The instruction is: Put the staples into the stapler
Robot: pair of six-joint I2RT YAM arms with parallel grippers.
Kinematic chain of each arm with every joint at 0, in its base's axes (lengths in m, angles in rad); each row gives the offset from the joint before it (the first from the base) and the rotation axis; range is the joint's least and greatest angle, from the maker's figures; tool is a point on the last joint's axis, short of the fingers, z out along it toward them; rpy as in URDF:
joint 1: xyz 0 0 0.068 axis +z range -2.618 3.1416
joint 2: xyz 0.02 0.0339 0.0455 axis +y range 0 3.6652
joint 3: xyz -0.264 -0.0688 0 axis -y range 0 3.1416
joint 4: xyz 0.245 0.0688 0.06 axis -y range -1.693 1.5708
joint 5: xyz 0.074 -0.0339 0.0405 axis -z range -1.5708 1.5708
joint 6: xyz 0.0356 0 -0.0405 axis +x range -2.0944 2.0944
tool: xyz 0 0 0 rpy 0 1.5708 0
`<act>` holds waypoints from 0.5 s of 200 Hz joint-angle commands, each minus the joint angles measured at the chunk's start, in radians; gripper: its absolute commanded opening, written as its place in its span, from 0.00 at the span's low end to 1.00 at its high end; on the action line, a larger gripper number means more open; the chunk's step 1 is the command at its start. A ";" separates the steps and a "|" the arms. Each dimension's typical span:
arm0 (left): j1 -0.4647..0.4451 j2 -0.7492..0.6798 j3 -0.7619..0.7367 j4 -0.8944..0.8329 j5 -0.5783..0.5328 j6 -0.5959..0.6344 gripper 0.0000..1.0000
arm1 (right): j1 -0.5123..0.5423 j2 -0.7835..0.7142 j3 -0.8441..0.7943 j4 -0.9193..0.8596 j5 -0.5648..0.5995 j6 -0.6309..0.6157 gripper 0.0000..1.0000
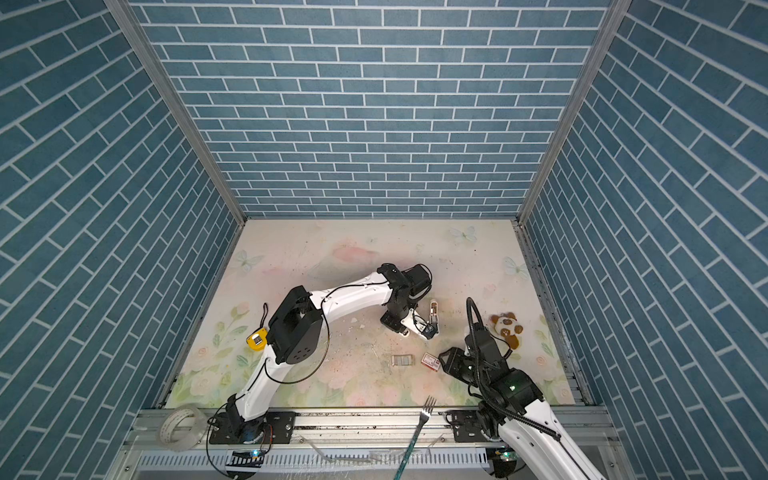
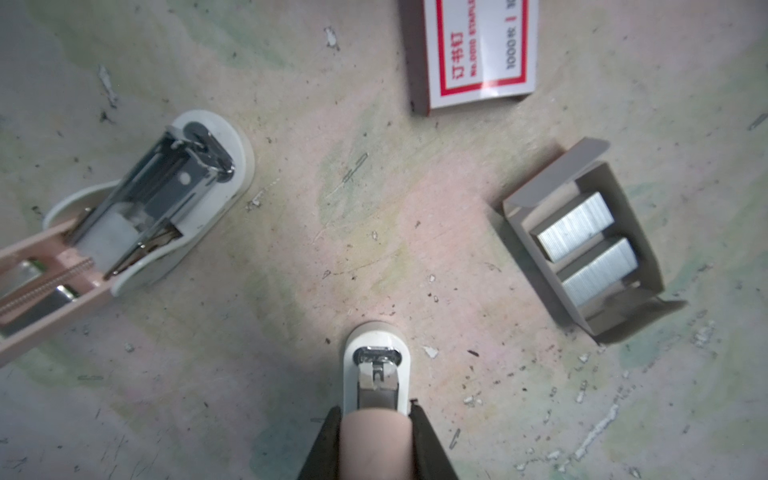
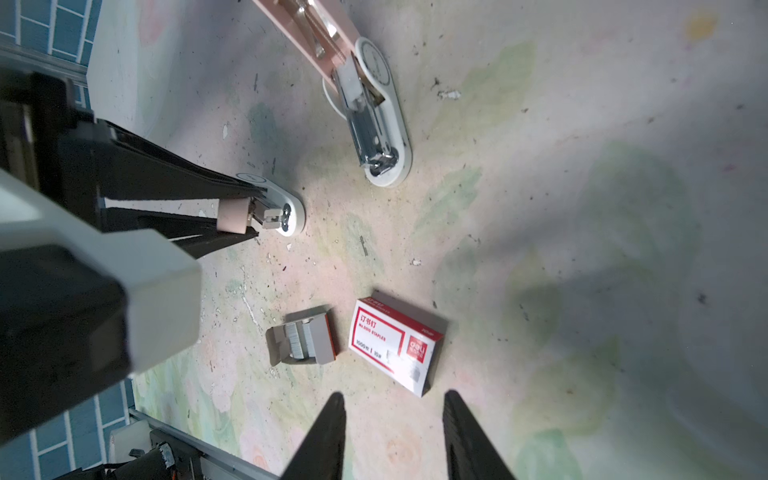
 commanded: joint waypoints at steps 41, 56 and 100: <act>0.008 -0.044 0.061 -0.091 0.043 -0.142 0.00 | -0.002 0.020 0.010 0.095 -0.042 -0.017 0.40; 0.021 -0.077 0.072 -0.116 0.072 -0.192 0.00 | -0.002 0.044 0.024 0.136 -0.071 -0.030 0.40; 0.066 -0.238 -0.011 -0.116 0.129 -0.358 0.00 | -0.001 0.182 0.089 0.297 -0.184 -0.079 0.40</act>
